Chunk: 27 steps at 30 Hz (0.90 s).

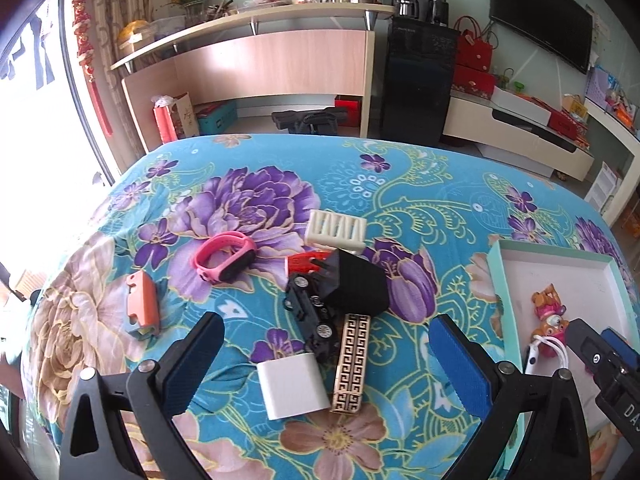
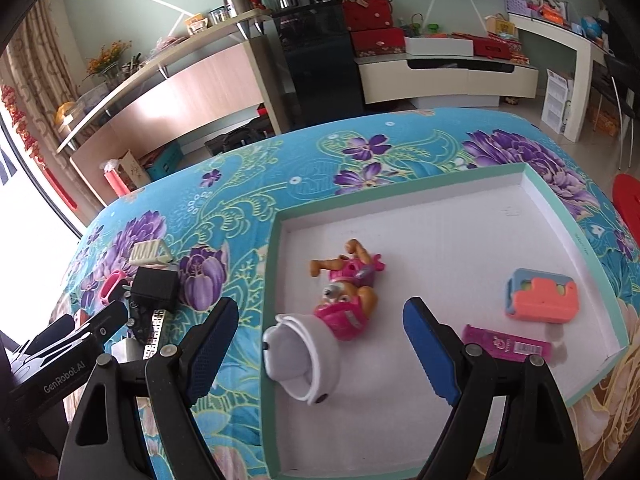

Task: Organize rigid objects
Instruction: 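Move the right gripper to the white cube charger and close around it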

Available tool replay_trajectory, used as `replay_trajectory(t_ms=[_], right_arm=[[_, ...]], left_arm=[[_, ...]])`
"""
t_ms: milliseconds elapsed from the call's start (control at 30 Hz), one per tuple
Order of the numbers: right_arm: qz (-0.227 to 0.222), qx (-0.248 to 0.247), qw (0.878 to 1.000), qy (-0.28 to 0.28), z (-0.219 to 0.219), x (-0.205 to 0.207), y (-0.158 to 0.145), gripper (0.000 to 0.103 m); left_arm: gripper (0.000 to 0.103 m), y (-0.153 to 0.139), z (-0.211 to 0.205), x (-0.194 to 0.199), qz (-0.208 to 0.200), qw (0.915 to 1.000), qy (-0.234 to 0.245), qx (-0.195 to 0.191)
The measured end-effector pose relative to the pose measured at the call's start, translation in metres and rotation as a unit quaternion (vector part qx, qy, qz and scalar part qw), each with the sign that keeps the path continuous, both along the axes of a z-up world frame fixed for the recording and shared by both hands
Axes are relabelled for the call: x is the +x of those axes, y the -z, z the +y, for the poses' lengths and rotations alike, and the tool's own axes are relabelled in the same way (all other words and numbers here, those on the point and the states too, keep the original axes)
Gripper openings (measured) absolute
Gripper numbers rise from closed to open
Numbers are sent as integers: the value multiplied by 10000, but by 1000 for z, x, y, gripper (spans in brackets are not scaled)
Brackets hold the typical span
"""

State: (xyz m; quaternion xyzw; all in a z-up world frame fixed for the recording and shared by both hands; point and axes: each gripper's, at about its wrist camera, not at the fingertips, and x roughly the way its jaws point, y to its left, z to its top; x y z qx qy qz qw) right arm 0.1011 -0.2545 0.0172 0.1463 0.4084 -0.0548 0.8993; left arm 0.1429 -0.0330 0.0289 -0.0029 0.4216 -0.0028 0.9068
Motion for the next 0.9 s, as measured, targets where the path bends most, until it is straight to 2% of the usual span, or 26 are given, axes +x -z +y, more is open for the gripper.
replay_trajectory(t_ms=[333,667,900], right_arm=[[-334,184,9961,-791,59,22,-9,85],[73,-57,9891,-1473,121,45,15,85],[301,191,9832,-1788,148,50,29,85]], left_arm=[[103,-16,71,4,-142,9961,-868,-66],[103,3,126,9,152,9891,-1458,-138],[103,22,146,9,404,9873,-1528,-134]])
